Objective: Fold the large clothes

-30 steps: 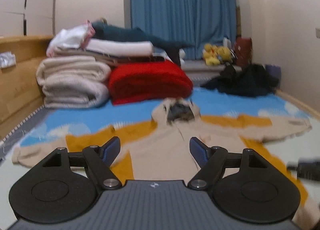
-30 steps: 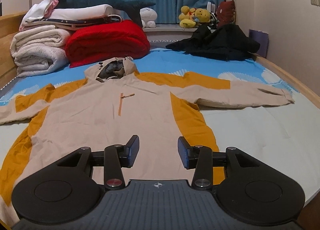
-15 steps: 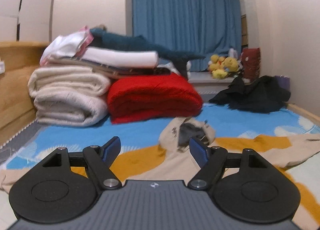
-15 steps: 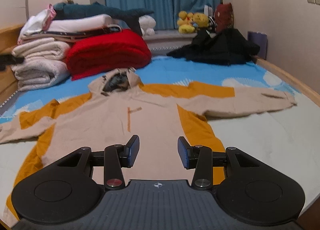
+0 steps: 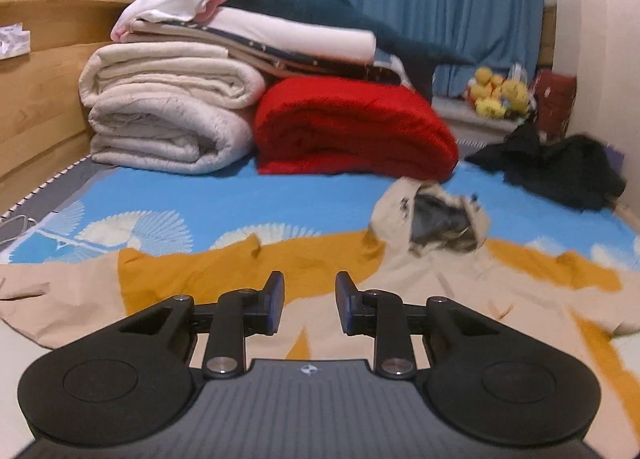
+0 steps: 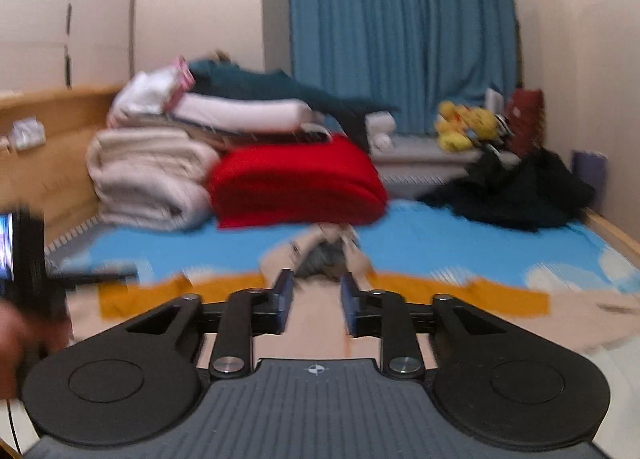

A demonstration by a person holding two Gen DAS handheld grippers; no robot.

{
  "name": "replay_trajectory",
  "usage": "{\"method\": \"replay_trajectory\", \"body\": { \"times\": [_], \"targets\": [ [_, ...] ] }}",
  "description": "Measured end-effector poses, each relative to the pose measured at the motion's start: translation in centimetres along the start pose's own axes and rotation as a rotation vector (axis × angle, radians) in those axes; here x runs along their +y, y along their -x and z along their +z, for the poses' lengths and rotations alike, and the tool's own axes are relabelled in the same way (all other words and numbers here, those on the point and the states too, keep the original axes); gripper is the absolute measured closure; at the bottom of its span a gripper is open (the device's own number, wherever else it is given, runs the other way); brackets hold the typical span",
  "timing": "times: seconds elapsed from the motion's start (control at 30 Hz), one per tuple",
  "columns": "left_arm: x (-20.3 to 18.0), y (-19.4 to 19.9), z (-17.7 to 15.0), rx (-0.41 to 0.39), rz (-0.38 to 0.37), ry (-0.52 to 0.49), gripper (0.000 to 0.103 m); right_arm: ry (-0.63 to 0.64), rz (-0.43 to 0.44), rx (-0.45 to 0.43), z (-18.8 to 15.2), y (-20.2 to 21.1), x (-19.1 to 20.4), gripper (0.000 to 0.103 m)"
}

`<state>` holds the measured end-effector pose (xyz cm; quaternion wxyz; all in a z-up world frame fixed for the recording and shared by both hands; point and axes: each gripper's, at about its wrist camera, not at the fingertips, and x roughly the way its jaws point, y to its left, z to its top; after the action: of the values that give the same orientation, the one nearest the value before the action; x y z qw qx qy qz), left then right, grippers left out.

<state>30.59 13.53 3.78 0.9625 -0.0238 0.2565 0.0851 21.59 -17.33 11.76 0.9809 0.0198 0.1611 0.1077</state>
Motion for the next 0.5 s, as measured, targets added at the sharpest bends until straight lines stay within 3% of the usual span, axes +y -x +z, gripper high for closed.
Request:
{"method": "replay_trajectory", "body": {
  "times": [0.1, 0.2, 0.3, 0.5],
  "targets": [
    [0.3, -0.9, -0.8, 0.03, 0.044, -0.008, 0.072, 0.03, 0.022, -0.052, 1.4, -2.7, 0.5, 0.084],
    [0.7, -1.4, -1.1, 0.05, 0.055, 0.013, 0.071, 0.058, 0.034, -0.076, 0.1, -4.6, 0.2, 0.084],
    [0.6, -2.1, -1.6, 0.05, 0.07, -0.017, 0.063, 0.077, 0.023, 0.015, -2.0, -7.0, 0.3, 0.084],
    [2.6, -4.6, -2.5, 0.083, 0.114, 0.006, 0.051, 0.107, 0.061, 0.002, -3.1, -8.7, 1.1, 0.084]
  ]
}}
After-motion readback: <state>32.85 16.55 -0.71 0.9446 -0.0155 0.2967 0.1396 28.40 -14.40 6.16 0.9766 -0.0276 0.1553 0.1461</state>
